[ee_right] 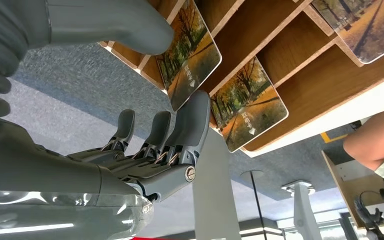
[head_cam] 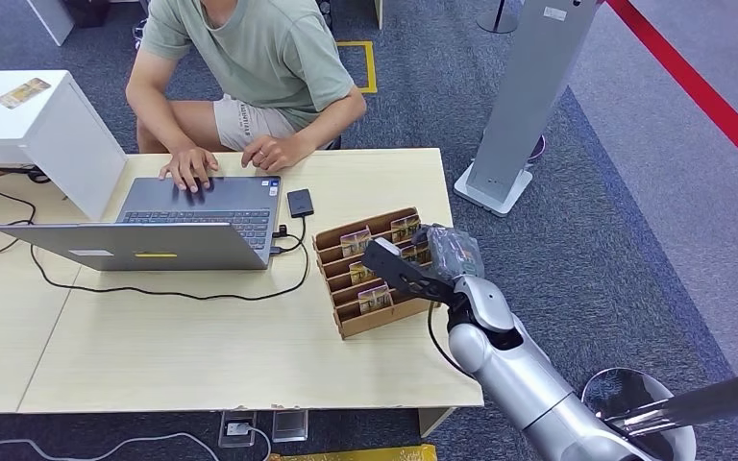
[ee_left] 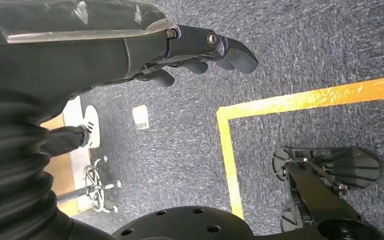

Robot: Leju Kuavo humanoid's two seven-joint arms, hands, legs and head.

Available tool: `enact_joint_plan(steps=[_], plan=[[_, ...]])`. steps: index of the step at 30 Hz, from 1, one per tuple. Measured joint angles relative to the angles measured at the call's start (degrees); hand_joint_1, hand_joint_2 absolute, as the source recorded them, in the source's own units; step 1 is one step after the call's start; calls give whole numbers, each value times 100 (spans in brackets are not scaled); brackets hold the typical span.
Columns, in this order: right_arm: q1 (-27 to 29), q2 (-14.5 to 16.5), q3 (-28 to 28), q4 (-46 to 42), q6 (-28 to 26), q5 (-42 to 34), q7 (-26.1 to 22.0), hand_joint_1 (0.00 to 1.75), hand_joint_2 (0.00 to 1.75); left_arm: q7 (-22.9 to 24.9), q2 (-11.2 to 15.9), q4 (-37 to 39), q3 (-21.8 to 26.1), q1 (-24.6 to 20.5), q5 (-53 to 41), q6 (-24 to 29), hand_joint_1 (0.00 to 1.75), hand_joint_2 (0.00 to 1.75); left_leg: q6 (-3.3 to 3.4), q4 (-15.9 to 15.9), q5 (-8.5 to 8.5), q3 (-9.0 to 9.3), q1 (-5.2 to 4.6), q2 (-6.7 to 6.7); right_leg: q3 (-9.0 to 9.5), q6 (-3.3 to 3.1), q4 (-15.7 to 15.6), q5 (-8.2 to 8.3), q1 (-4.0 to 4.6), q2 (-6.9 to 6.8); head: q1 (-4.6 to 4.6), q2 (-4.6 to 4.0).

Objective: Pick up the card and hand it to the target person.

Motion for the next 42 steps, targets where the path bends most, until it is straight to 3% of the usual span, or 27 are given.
enact_joint_plan(steps=[21,30,35,42], plan=[[81,-5,-97,14,-1,-32,37,71,175,31,-11,0,0,0,0,2,0,175,0,0,0,0,0,0,0,0,0,0,0,1,-1,-1],[82,-5,-108,14,2,-35,42,91,175,14,-11,0,0,0,0,1,0,175,0,0,0,0,0,0,0,0,0,0,0,1,0,0],[80,-5,-108,22,2,-66,24,126,175,14,-11,0,1,0,9,2,0,175,0,0,0,0,0,0,0,0,0,0,0,1,0,-1],[52,-1,-108,83,-4,-108,-65,129,175,9,-25,0,2,0,28,3,0,175,0,0,0,0,0,0,0,0,0,0,0,0,0,-1]])
